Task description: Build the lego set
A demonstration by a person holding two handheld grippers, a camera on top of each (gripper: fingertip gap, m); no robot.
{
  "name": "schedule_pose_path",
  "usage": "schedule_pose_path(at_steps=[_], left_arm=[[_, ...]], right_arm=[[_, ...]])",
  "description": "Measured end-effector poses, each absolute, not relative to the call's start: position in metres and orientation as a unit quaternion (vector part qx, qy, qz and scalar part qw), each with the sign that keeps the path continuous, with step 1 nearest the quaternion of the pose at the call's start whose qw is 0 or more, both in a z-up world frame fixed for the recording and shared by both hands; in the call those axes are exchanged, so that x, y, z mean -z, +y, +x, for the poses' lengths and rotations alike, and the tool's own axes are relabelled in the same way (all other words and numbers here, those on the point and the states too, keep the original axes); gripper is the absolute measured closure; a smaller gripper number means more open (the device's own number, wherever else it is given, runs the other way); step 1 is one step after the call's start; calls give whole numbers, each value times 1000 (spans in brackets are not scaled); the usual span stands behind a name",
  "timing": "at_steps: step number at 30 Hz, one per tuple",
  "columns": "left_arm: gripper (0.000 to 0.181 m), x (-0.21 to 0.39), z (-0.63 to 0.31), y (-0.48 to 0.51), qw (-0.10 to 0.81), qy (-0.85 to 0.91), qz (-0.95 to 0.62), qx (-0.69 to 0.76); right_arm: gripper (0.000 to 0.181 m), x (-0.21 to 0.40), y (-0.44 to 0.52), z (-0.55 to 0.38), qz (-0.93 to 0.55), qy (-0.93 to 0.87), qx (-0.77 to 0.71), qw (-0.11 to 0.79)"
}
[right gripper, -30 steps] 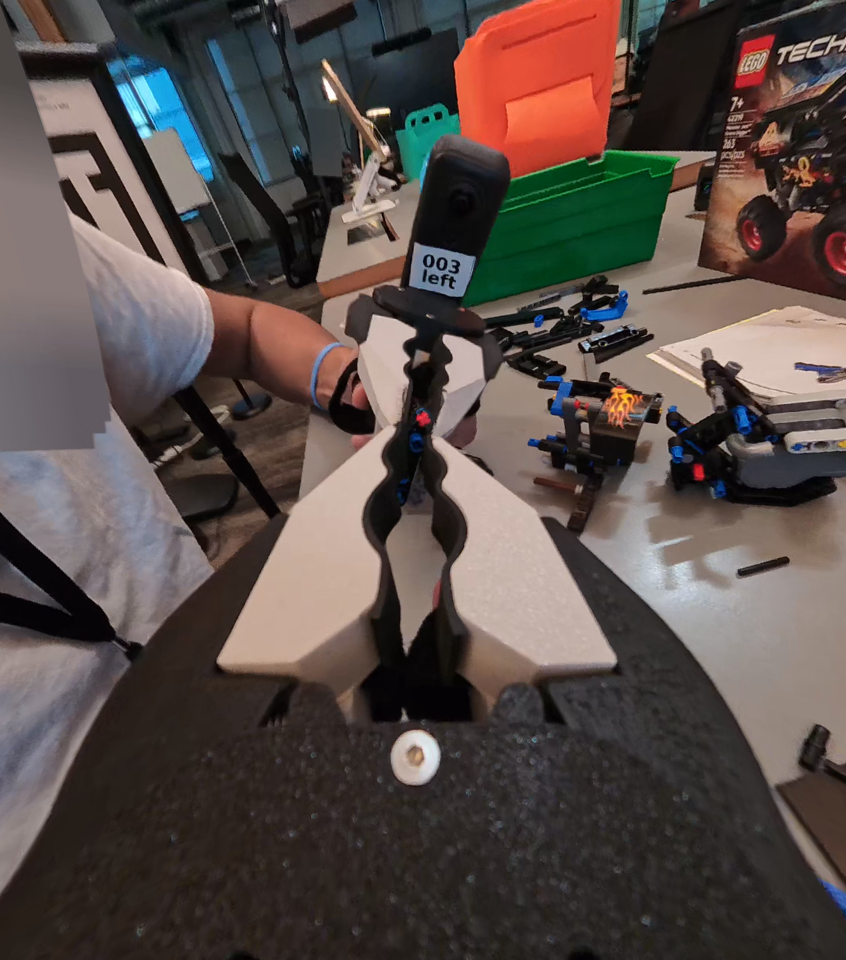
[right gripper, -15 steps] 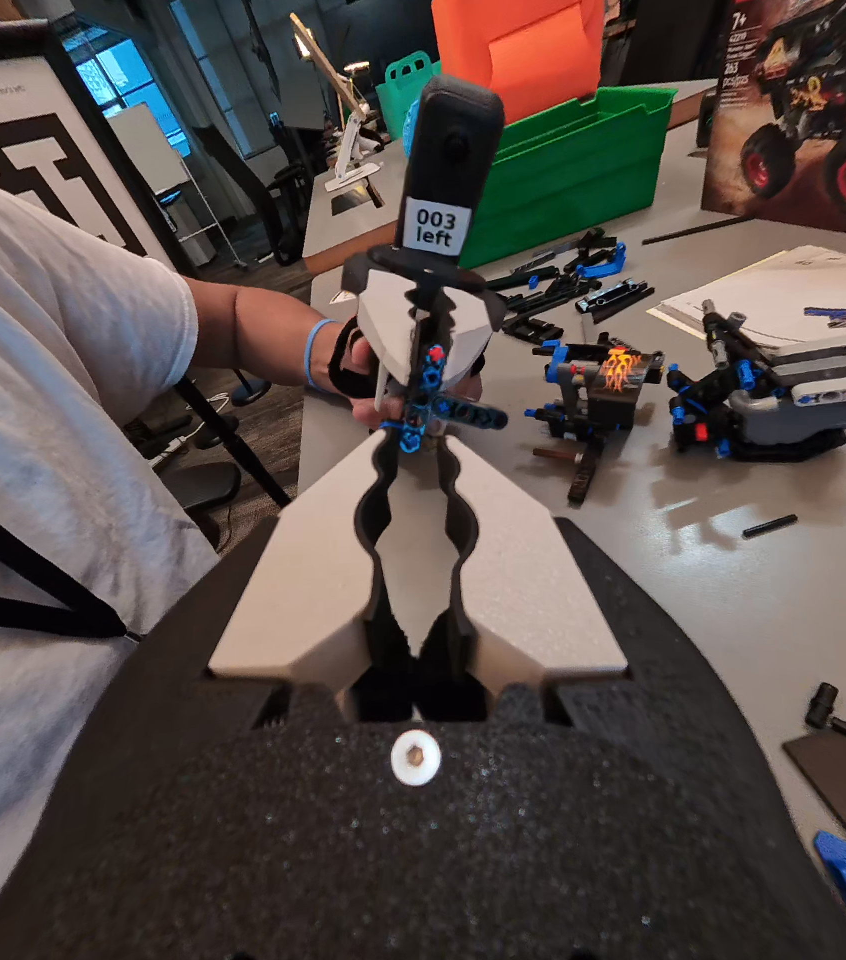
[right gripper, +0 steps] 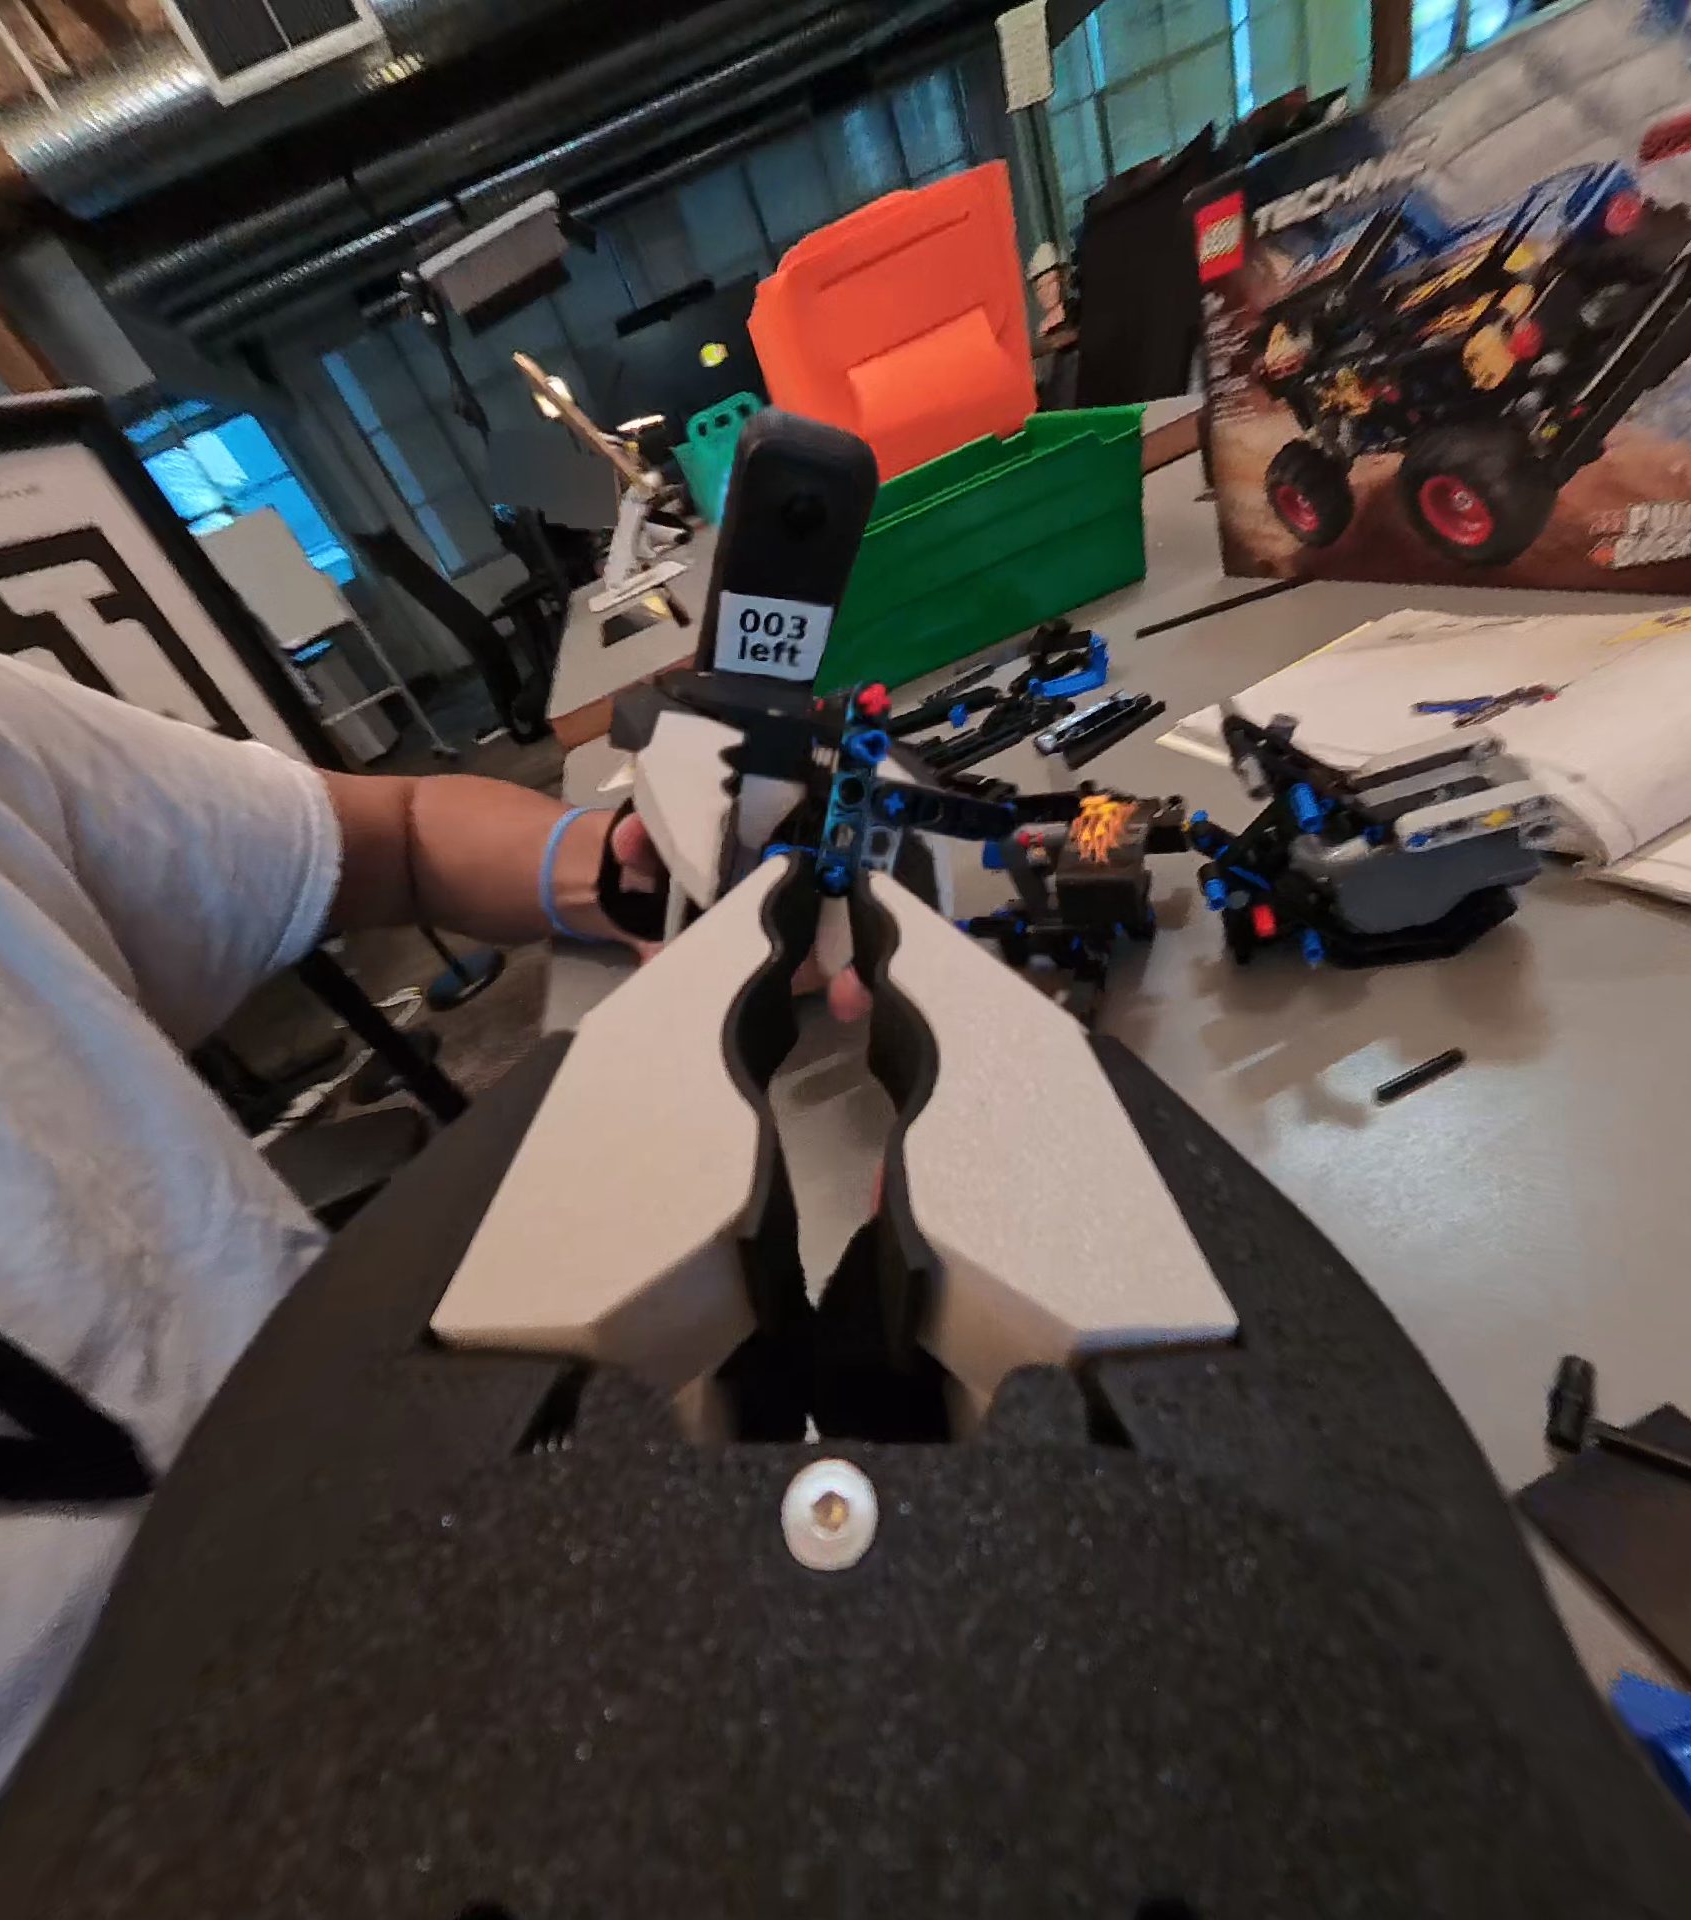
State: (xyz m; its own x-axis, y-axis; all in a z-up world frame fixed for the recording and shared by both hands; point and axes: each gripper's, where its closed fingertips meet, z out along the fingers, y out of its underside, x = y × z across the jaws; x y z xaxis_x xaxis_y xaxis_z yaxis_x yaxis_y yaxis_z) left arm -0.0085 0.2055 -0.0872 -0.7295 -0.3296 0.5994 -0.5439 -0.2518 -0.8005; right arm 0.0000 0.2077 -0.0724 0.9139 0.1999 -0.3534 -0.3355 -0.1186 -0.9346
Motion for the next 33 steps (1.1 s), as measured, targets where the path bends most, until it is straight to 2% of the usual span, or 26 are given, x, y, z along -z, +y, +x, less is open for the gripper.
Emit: schedule_pose_path(at_steps=[2,4,9,23,30,32,33], left_arm=[[143,87,-10,201,88,-603,355,-709],[157,83,-12,200,88,-600,345,-716],[159,83,-13,202,108,-591,347,-720],[159,81,-9,205,93,-588,348,-724],[156,96,-3,206,58,-629,366,-683],[161,96,-5,203,76,-624,365,-687],[171,94,-7,201,88,-621,359,-691]], right_arm=[[176,72,210,-4,-724,36,-183,664],[176,75,213,-8,-731,32,-166,661],[176,75,217,-8,-721,49,-157,673],[176,76,221,-7,-702,72,-193,681],[176,78,218,18,-688,140,-200,684],[176,77,220,9,-694,117,-199,682],[176,82,223,5,-706,109,-191,674]])
